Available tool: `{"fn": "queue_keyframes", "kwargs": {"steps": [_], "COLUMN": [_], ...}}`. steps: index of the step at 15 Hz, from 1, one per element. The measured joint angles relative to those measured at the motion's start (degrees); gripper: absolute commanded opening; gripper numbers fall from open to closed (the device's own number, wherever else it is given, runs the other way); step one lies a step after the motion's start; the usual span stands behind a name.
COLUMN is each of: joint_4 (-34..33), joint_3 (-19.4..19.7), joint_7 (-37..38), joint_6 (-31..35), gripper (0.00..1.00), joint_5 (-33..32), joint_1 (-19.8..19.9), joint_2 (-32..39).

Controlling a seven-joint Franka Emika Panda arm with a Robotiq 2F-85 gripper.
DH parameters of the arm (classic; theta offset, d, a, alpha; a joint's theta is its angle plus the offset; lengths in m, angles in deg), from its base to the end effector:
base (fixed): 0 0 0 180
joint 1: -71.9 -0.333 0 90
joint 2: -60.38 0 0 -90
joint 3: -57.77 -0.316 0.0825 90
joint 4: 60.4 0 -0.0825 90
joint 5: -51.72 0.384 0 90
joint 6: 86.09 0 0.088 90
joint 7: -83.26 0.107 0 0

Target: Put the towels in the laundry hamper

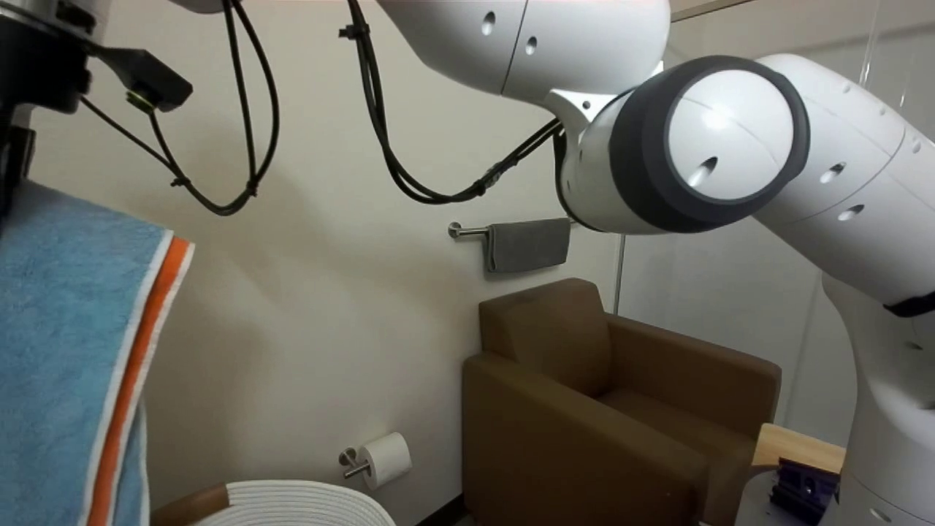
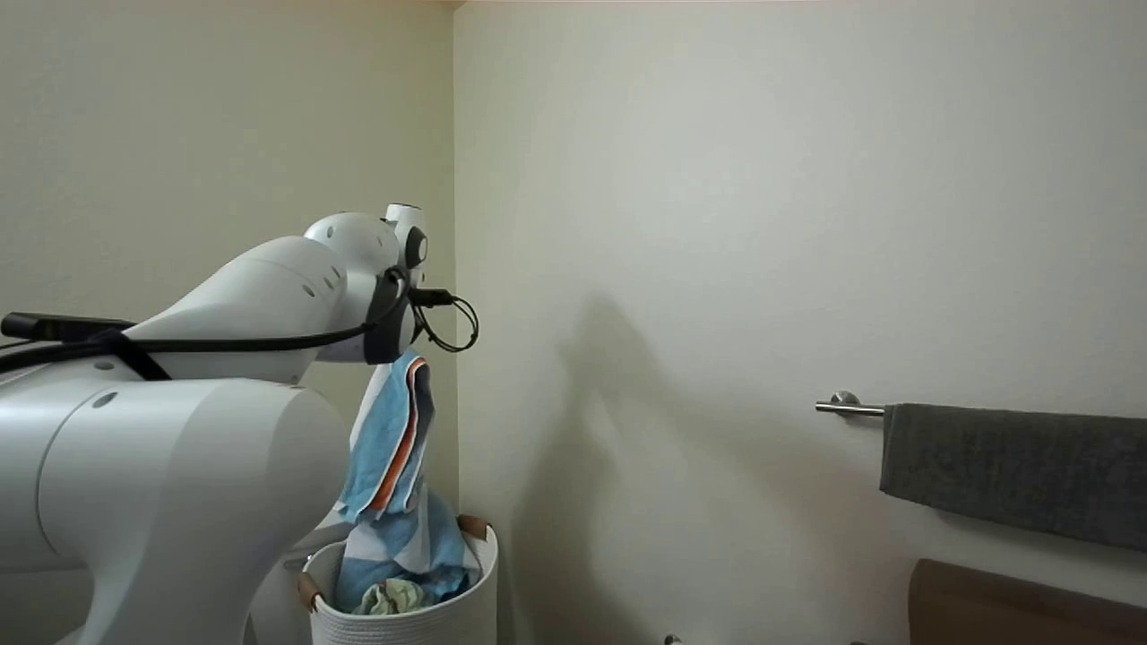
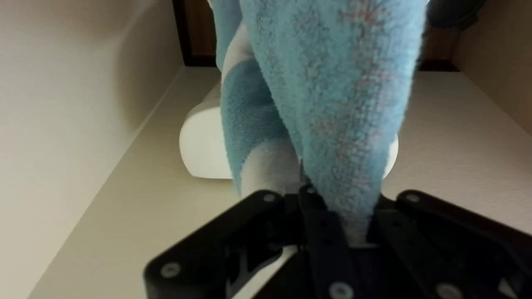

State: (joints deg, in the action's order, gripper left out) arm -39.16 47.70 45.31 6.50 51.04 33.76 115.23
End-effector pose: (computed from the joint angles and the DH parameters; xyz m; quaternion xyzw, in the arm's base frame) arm 0.5777 0.5131 0.5456 -0.7526 -0.6386 -0.1431 0.0726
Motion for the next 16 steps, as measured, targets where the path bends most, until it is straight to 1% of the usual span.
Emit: {"fn": "queue_keyframes", "kwargs": {"steps": [7,11,13,16], "joint_4": [-0.02,-0.02,-0.03,0.03], "joint_3": [3.14,4.57,4.99,5.03], "joint_7": [16.05,23.75,26.01,26.18], "joint_6": [-6.28,-11.06,-13.10,-13.58], "gripper": [0.07,0.07,0.07,0.08], "joint_5": [-0.46,-0.71,-0.79,-0.87], "joint_1": [0.28,0.36,0.33,0.33], "joint_2": [-2.35,-4.25,-5.25,-5.88]}}
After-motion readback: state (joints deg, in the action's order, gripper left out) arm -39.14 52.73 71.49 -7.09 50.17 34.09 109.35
